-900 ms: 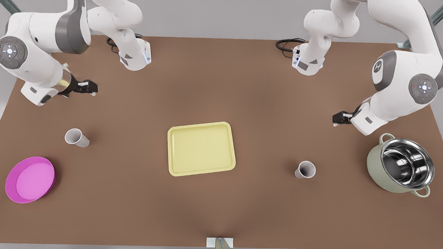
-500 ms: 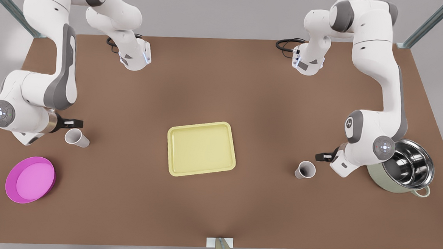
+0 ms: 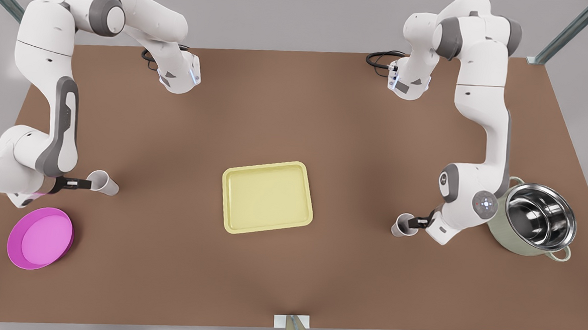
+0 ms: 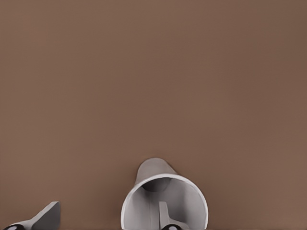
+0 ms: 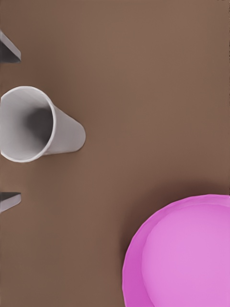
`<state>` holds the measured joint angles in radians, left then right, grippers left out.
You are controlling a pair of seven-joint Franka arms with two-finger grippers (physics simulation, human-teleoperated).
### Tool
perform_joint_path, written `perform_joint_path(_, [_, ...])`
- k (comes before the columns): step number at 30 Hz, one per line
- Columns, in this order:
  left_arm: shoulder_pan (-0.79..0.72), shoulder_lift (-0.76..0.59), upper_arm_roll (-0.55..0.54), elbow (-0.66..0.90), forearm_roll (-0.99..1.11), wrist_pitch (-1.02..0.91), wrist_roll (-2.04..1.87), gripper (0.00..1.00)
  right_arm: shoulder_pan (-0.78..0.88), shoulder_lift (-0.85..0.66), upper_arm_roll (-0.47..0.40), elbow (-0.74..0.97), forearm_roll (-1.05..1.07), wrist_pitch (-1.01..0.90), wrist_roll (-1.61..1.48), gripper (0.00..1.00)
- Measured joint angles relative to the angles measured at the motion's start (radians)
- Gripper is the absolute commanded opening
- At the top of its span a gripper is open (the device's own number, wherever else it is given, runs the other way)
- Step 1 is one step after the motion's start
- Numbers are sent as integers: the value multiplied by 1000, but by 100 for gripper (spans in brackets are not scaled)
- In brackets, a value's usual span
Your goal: Use both arms to respectively pick up the white IKEA cups from the middle-left and middle-right positions, then place the white IKEA cups onto the middle-middle tray, ensuring that the cups remain upright and do not tip over
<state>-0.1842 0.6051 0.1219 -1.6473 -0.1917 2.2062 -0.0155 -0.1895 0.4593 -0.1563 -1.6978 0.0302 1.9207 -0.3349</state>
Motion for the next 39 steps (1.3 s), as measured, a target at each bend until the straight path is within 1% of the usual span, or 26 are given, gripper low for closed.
perform_joint_path(2, [-1,19,-1,-1,-1,13,3,100,-4,-18,0,-54,8,51,-21,100])
perform_joint_path(3, [-1,28,-1,-1,-1,18,4,94,-6,-35,0,-98,10,83,-30,100])
perform_joint_path(4, [-1,34,-1,-1,0,22,3,77,-8,-48,0,-133,12,113,-39,100])
perform_joint_path(5, [-2,36,-6,-1,0,25,2,67,-9,-55,0,-154,13,141,-48,100])
perform_joint_path(7, [-3,39,-25,-1,0,29,-7,53,-14,-61,-1,-181,15,188,-63,100])
perform_joint_path(8, [-3,39,-30,-1,-1,30,-13,39,-19,-61,-1,-189,15,208,-70,100])
perform_joint_path(9, [-3,40,-32,-1,-10,31,-20,34,-24,-60,-1,-198,15,228,-78,100])
perform_joint_path(10, [-3,39,-33,-1,-22,31,-26,31,-30,-57,-1,-208,15,246,-85,100])
perform_joint_path(12, [-3,38,-34,-1,-43,31,-33,22,-45,-56,-2,-240,16,277,-99,100])
perform_joint_path(14, [-3,35,-38,4,-54,29,-40,21,-53,-50,-2,-255,16,300,-112,100])
perform_joint_path(15, [-3,33,-41,22,-58,21,-45,21,-56,-47,-1,-267,17,312,-118,100])
perform_joint_path(17, [-9,53,-73,129,-63,-21,-69,21,-63,-39,0,-289,16,338,-129,100])
perform_joint_path(20, [-42,64,-240,204,-62,-69,-155,21,-66,-20,0,-295,17,366,-143,100])
perform_joint_path(22, [-144,88,-279,241,-47,-84,-228,21,-67,-12,0,-295,17,379,-151,100])
perform_joint_path(25, [-292,136,-290,291,-17,-98,-352,21,-66,-4,1,-295,28,391,-162,100])
perform_joint_path(26, [-316,150,-291,295,-8,-99,-390,21,-65,-2,1,-296,30,394,-165,88])
perform_joint_path(27, [-333,164,-291,297,0,-98,-426,21,-65,-1,2,-296,32,397,-169,80])
perform_joint_path(28, [-347,179,-291,299,5,-92,-460,21,-65,1,3,-297,33,400,-172,77])
perform_joint_path(31, [-373,219,-292,311,14,-62,-553,21,-62,5,8,-297,35,405,-180,58])
perform_joint_path(33, [-377,232,-291,312,18,-41,-606,21,-58,3,11,-298,35,407,-184,50])
perform_joint_path(34, [-378,234,-291,312,18,-33,-630,52,-57,3,13,-300,36,407,-186,46])
perform_joint_path(35, [-377,236,-291,312,17,-25,-651,95,-56,2,16,-302,36,407,-188,42])
perform_joint_path(36, [-376,236,-291,311,14,-16,-668,100,-55,1,18,-302,36,408,-191,31])
perform_joint_path(37, [-373,236,-291,311,5,-7,-678,100,-55,-1,21,-302,37,407,-193,22])
perform_joint_path(39, [-367,230,-291,309,-7,6,-697,100,-55,-5,32,-302,38,404,-198,21])
